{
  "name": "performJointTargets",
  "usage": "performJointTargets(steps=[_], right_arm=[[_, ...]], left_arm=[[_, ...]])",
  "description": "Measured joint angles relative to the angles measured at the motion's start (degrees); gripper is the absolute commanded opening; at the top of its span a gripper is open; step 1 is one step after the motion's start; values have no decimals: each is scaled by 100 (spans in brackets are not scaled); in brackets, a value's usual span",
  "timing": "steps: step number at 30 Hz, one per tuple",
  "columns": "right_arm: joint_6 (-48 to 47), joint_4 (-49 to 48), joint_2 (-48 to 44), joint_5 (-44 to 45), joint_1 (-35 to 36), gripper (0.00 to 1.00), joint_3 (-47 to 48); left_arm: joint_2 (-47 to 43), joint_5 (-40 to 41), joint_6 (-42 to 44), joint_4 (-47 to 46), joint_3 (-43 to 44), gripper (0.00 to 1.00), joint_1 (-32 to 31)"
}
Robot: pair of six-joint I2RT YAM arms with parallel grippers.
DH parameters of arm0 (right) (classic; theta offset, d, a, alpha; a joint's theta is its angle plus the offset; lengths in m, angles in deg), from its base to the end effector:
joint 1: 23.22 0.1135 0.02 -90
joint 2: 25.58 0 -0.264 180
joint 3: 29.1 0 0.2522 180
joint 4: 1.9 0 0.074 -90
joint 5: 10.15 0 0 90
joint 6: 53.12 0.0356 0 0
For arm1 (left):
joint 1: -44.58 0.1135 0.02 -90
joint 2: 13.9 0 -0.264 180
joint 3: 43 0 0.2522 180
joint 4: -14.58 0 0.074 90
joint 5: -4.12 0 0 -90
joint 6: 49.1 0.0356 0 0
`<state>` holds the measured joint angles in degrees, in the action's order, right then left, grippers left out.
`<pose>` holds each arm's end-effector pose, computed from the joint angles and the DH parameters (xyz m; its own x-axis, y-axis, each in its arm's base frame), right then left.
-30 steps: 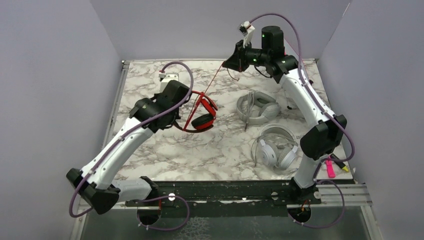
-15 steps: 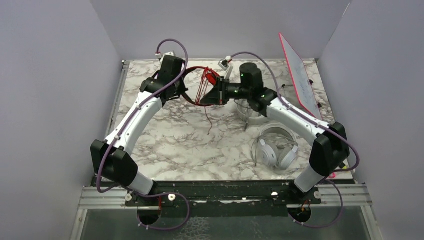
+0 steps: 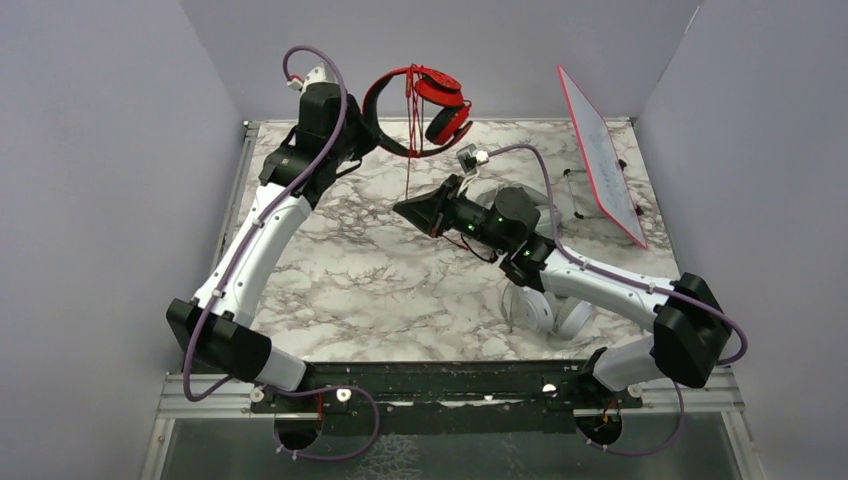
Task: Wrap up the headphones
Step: Wrap the headphones cable around the headphones, then place the headphones at the center of the board.
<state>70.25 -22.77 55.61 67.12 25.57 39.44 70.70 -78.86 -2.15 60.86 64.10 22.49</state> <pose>0.2137 0.2559 0.3347 -0.4040 0.3531 -0.8439 -0.7846 0.3405 0.5181 0.3058 -0.1194 0.4288 -0.4571 -0.5457 -0.7024 -0.0580 0.8063 -0.5887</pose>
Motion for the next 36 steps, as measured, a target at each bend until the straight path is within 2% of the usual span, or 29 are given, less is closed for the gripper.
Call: performJointTargets(steps=[4, 7, 10, 15, 18, 19, 21, 22, 28, 31, 36], right_arm=[[-114, -350, 13, 24, 0, 9, -101], [-179, -850, -70, 149, 0, 1, -466], [-205, -1169, -214, 299, -7, 1, -807], [-568, -1158, -389, 302, -7, 17, -844], [-879, -1078, -492, 267, -55, 18, -1014], [-973, -1036, -501, 216, -72, 17, -1097], [-1128, -887, -501, 118, -210, 3, -1211], [-1209, -839, -498, 83, -291, 1, -1250], [-1464, -778, -490, -229, -684, 1, -1261], [-1569, -708, -393, -739, -955, 1, -1176], [-1456, -363, -20, -2319, -1899, 1, -815]], left_arm=[[-282, -175, -286, -205, 0, 0, 2], [-426, -295, -334, -238, 70, 0, 2], [-470, -485, -280, -184, 192, 0, 0], [-474, -890, -234, 39, 363, 0, 76], [-498, -1108, -269, 31, 442, 0, 133], [-518, -1167, -297, 4, 468, 0, 151], [-601, -1303, -308, -2, 479, 0, 192], [-614, -1377, -308, 17, 479, 0, 195], [-874, -1749, -254, 109, 479, 0, 212], [-896, -1987, -50, 258, 476, 0, 216], [-981, -2323, 780, 590, 304, 0, 225]])
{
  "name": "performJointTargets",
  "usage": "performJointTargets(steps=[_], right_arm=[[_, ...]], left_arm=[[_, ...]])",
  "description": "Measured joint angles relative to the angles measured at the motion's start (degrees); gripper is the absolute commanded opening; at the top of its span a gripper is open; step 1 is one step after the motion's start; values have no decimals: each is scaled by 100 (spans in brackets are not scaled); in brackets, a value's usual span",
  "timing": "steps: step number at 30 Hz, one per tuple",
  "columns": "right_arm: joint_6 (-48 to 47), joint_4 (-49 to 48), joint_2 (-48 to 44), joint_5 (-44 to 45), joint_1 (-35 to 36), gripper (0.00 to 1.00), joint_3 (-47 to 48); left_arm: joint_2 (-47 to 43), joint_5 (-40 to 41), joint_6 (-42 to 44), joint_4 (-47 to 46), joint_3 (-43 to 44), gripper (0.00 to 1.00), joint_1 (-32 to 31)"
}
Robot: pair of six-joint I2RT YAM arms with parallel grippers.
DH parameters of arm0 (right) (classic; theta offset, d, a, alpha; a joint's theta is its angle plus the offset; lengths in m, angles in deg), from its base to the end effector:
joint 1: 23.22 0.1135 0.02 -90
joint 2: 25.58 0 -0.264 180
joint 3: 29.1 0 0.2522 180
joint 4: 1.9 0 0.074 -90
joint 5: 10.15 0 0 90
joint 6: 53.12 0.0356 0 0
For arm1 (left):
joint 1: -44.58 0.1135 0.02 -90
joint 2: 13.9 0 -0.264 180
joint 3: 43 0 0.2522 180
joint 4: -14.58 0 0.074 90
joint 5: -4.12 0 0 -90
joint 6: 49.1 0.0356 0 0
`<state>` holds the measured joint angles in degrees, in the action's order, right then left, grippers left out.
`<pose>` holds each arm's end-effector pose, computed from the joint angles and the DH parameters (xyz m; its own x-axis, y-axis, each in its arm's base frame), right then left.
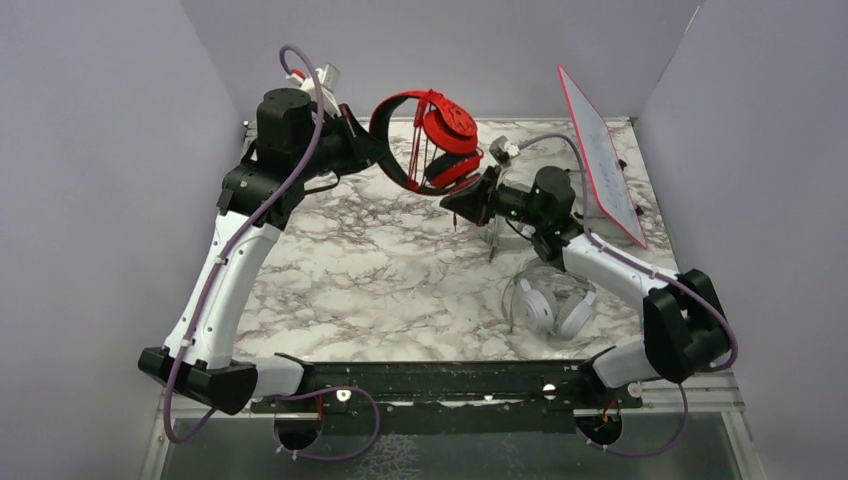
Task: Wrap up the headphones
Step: Place the headphones at the center of the board.
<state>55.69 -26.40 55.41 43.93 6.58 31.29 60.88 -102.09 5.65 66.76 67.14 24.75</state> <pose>0.2650 0.1758 0.2925 -0.2377 0.1648 -0.9573 -0.8808 0.3790 0.2839 0.2411 -0.0975 0.4829 -0.5554 -0.3889 -0.7351 0.3142 0.7203 -0.6184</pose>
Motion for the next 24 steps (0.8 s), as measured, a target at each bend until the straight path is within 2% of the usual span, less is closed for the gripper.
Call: performJointTargets(steps=[4, 6, 11, 15, 18, 20, 24], right_arm=[[243, 1088, 581, -1316, -350, 1, 992], [400, 1679, 850, -1956, -450, 1, 1386], [979, 2640, 1073, -3248, -776, 1, 1493], [695, 4046, 1128, -3523, -992, 1, 2000], [365, 4964, 1187, -3497, -1001, 1, 2618], [444, 5180, 1147, -3462, -1005, 1, 2688], [1174, 5147, 1174, -3407, -1005, 1, 2347]], left_arm=[[-247, -356, 911, 96, -638, 0, 0], [-433, -664, 1635, 94, -1058, 0, 2], [-758, -868, 3204, 26, -1580, 0, -4], [-785, -748, 4070, -136, -1582, 0, -177], [-782, -352, 4592, -142, -1617, 0, -549], [-782, -81, 4800, -149, -1681, 0, -750], [-782, 184, 4944, -245, -1945, 0, -804]])
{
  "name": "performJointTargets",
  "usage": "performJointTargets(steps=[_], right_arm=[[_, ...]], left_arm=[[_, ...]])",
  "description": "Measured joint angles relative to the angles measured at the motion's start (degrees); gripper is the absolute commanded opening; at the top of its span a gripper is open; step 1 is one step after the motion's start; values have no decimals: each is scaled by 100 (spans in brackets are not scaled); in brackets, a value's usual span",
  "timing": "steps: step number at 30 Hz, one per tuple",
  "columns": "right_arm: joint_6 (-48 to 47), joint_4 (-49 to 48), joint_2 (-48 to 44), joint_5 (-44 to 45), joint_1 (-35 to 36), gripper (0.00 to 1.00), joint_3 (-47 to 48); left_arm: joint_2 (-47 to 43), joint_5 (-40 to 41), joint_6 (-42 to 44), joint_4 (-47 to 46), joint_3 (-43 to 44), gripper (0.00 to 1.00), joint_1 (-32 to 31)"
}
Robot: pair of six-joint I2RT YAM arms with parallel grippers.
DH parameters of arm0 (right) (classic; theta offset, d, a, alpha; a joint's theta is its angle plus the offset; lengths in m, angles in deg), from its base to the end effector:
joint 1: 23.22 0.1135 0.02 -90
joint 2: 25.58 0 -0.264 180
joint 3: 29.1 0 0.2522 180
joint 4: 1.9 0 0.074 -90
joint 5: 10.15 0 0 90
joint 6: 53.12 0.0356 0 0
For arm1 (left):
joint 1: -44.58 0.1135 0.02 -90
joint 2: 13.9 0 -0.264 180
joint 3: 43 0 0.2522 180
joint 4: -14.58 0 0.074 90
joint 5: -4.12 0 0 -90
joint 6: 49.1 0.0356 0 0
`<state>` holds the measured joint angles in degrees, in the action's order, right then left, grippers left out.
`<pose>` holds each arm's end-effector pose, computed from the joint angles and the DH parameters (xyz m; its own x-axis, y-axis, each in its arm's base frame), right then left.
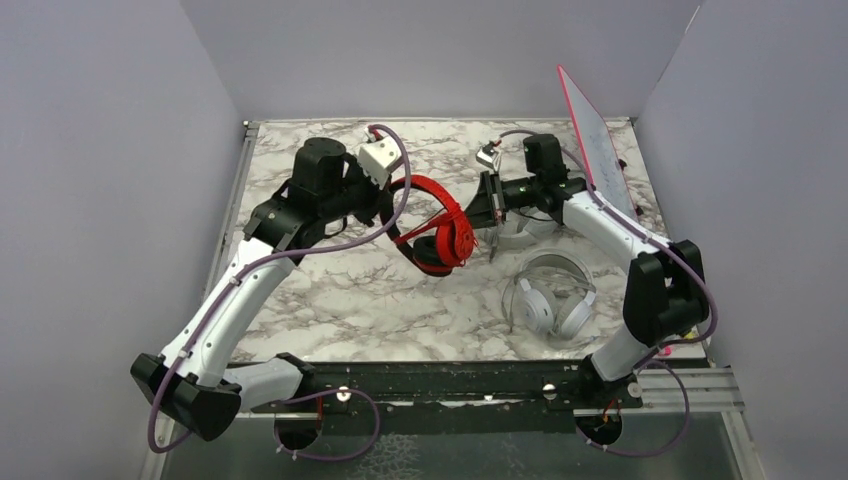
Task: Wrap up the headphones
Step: Place the headphones at the center of the board.
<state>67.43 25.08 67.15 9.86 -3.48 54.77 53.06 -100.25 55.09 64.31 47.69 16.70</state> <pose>0.3197 0.1502 0.2879 -0.8978 -0.1374 -0.4185 -0.4368 0.1563 0.8859 0.2125 -0.1224 0.4104 -0.2163 0.3831 -0.8980 0.7253 0.6788 0.1149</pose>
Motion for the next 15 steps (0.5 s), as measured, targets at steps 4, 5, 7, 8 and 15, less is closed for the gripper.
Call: performJointTargets(steps=[4, 5, 7, 8, 15], right_arm=[[640, 48, 452, -22, 2, 4, -50], [717, 153, 592, 13, 4, 4, -2], [791, 450, 804, 205, 7, 4, 114], [813, 581, 857, 343, 7, 4, 155], [778, 1292, 914, 1578, 33, 6, 286]], left_arm=[[4, 94, 46, -26, -350, 0, -57], [13, 149, 55, -31, -409, 0, -85], [72, 328, 87, -59, -498, 0, -190], [103, 398, 105, -81, -540, 0, -236], [516, 710, -31, -293, -833, 0, -525]])
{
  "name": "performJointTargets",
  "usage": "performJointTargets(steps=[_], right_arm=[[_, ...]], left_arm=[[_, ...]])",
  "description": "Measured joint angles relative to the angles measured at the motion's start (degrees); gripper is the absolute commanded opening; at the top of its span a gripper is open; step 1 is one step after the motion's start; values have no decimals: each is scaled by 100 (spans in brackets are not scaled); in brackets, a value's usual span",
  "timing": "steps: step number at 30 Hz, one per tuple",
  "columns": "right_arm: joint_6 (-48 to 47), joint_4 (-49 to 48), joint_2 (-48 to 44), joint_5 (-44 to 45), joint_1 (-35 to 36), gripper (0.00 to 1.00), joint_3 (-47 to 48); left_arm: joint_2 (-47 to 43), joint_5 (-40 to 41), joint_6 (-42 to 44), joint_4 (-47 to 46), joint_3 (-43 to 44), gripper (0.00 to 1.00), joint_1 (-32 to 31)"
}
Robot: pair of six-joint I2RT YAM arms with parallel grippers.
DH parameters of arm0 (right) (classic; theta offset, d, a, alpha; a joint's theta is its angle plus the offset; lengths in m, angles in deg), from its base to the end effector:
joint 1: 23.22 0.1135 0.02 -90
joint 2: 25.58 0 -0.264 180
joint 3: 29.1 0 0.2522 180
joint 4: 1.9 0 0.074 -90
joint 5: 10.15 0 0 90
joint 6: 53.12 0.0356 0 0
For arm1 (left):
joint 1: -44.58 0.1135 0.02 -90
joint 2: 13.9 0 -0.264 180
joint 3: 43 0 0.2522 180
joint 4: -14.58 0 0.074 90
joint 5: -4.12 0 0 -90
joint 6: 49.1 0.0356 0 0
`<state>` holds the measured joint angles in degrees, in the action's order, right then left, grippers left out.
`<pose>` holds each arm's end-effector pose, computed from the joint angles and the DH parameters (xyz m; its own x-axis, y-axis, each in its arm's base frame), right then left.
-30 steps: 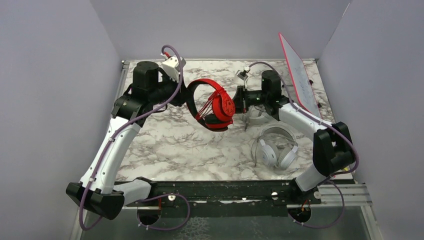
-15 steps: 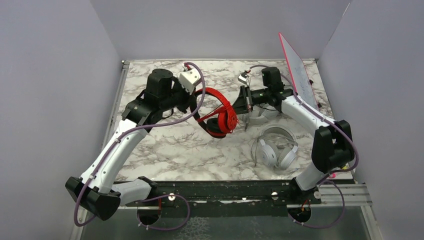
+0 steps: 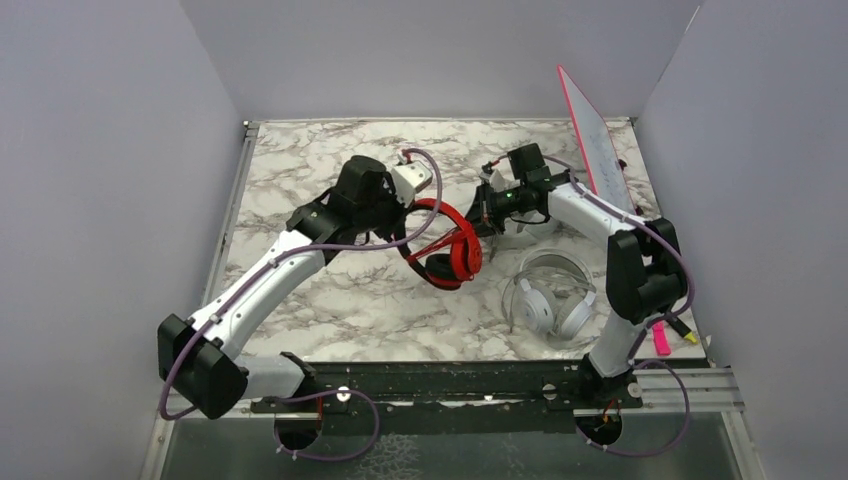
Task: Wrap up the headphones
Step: Place the headphones at the center of the board.
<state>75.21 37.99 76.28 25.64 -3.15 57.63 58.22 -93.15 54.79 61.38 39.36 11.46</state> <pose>0.3396 0.1548 0.2283 -0.9991 0.0211 -0.0375 -0.0228 0.4801 0.8769 0.2278 -0.1540 0.3445 -0.3337 0.5021 -0.7978 0.7286 0.6745 0.1196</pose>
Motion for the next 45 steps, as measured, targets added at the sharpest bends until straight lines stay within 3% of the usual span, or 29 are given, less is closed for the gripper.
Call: performJointTargets(steps=[13, 18, 23, 27, 32, 45], right_arm=[[-896, 1552, 861, 1357, 63, 5, 437], [-761, 1349, 859, 1078, 59, 5, 256], [-557, 1279, 811, 975, 57, 1, 192], [-240, 852, 417, 844, 44, 1, -76], [175, 474, 17, 820, 33, 1, -315], [745, 131, -20, 909, 63, 1, -295]], left_arm=[[1147, 402, -1443, -507, -695, 0, -809], [1331, 1005, -1965, -761, -957, 0, -1163], [1292, 1711, -1989, -1008, -1062, 0, -1714], [1213, 2085, -1963, -1027, -1003, 0, -1788], [1110, 2267, -1926, -1069, -949, 0, -1847], [966, 2455, -1644, -1029, -796, 0, -2037]])
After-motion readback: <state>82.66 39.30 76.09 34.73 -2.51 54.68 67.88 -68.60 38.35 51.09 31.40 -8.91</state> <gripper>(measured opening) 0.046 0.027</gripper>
